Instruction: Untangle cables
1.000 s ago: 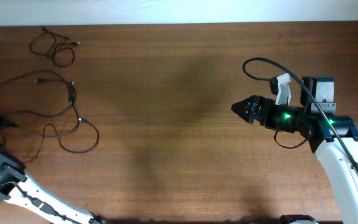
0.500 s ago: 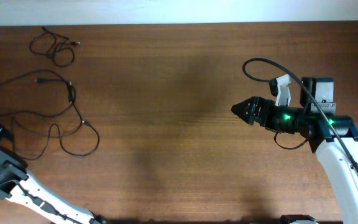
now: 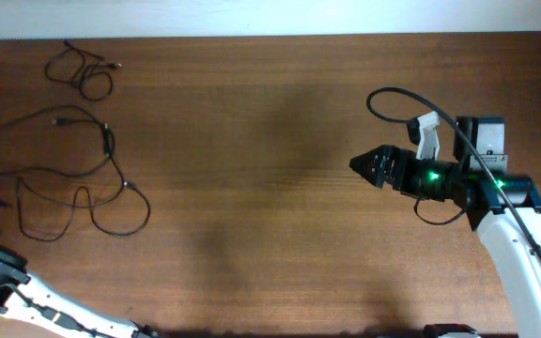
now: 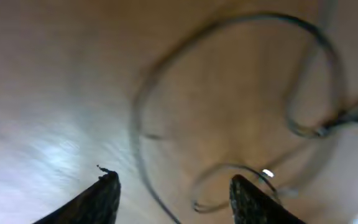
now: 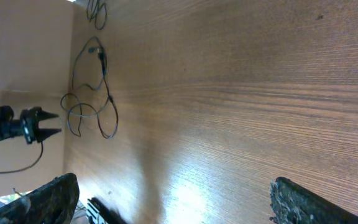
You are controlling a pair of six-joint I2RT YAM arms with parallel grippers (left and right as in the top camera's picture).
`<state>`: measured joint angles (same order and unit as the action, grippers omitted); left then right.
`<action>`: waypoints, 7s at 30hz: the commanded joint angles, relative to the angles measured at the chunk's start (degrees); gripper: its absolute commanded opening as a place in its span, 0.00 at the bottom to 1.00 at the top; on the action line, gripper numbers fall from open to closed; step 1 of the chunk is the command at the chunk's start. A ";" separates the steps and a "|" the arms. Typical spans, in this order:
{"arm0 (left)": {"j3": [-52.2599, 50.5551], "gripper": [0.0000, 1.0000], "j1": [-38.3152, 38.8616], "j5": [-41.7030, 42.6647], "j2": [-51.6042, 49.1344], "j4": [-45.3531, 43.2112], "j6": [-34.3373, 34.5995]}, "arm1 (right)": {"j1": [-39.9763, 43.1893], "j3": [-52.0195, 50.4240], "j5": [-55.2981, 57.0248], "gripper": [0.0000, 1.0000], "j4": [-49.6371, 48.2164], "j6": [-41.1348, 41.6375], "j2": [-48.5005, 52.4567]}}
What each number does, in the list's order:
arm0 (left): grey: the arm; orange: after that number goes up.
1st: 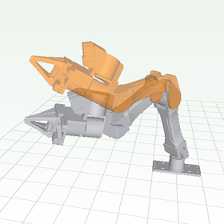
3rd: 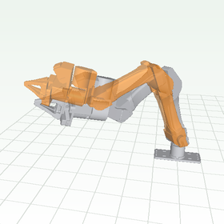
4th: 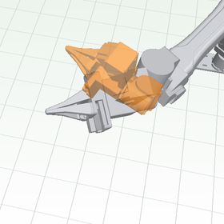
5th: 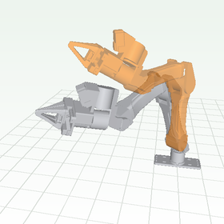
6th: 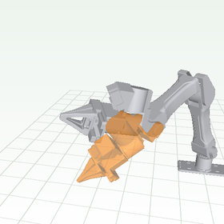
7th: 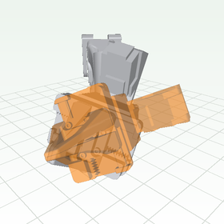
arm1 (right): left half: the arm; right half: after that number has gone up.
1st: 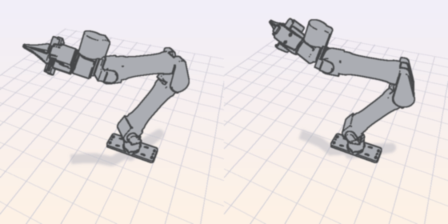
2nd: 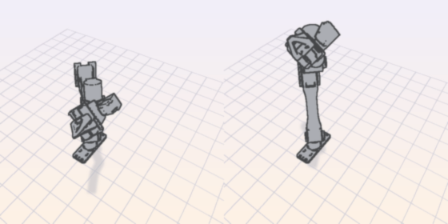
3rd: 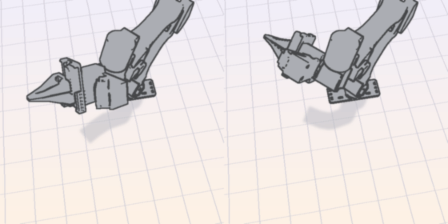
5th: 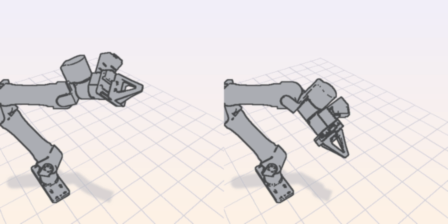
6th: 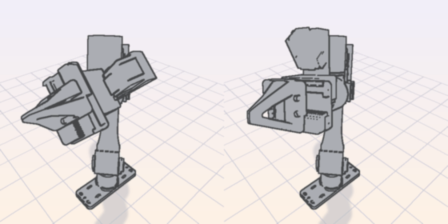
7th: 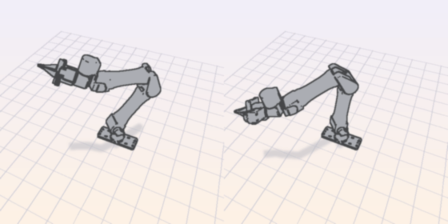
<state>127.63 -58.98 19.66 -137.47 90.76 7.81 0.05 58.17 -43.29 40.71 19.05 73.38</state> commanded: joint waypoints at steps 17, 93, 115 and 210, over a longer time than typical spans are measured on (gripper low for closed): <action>3.43 0.81 17.20 -3.45 1.75 6.01 6.05 | -0.44 0.35 0.48 0.99 0.26 -0.81 0.11; -41.03 0.01 4.31 -48.04 19.54 -58.90 -8.11 | -0.44 0.35 0.48 0.99 1.55 0.07 0.13; -37.46 0.99 4.33 -5.25 29.07 -59.95 -4.39 | -0.44 0.35 0.50 0.99 1.53 0.04 0.13; -54.73 0.00 13.18 -9.46 20.04 -42.53 -69.26 | -0.44 0.35 3.10 0.99 1.60 -0.83 0.17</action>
<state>75.53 -46.09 12.47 -115.83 46.02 -59.61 0.05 58.17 -40.93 42.46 19.05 73.38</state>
